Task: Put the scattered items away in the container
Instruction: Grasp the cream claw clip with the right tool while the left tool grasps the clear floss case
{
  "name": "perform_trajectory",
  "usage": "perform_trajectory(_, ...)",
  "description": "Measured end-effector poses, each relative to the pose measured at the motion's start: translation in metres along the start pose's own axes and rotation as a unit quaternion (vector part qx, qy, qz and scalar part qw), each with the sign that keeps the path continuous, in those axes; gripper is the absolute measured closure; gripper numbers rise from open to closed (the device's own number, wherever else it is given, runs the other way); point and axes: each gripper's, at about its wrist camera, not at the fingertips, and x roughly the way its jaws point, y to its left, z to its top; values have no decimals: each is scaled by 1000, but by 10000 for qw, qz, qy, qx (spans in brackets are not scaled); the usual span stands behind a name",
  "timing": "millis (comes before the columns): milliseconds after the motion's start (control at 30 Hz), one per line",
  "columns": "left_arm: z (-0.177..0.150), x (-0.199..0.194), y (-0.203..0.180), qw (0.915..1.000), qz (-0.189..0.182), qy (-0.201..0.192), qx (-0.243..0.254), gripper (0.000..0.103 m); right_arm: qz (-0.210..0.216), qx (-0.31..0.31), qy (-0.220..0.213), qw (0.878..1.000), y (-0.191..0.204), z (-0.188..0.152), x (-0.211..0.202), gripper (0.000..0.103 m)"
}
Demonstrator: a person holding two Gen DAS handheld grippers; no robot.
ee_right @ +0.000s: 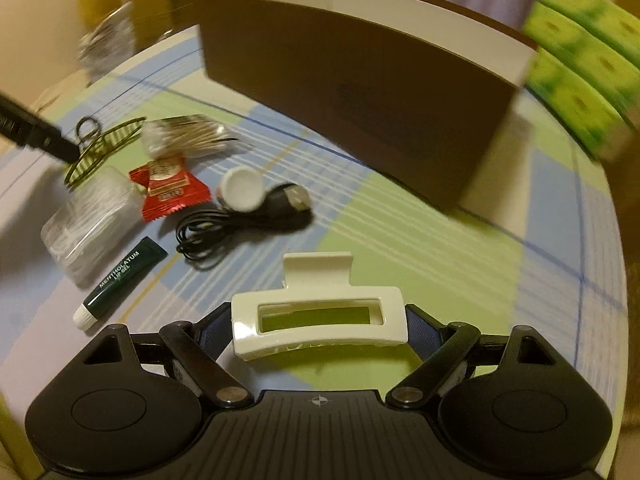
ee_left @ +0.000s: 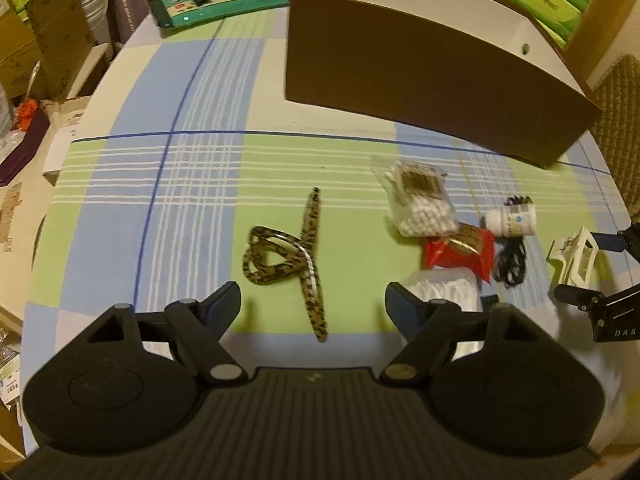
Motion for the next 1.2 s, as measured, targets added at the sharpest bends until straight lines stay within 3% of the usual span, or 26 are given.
perform_trajectory(367, -11, 8, -50, 9951, -668, 218, 688, 31, -307, 760, 132, 9965, -8, -34, -26, 17)
perform_trajectory(667, -18, 30, -83, 9929, -459, 332, 1044, 31, -407, 960, 114, 9945, -10, -46, -35, 17)
perform_trajectory(933, -20, 37, -83, 9926, -304, 337, 1125, 48, -380, 937, 87, 9948, -11, -49, -37, 17)
perform_trajectory(1200, -22, 34, -79, 9949, -130, 335, 947, 50, -266, 753, 65, 9968, -16, -52, -38, 17)
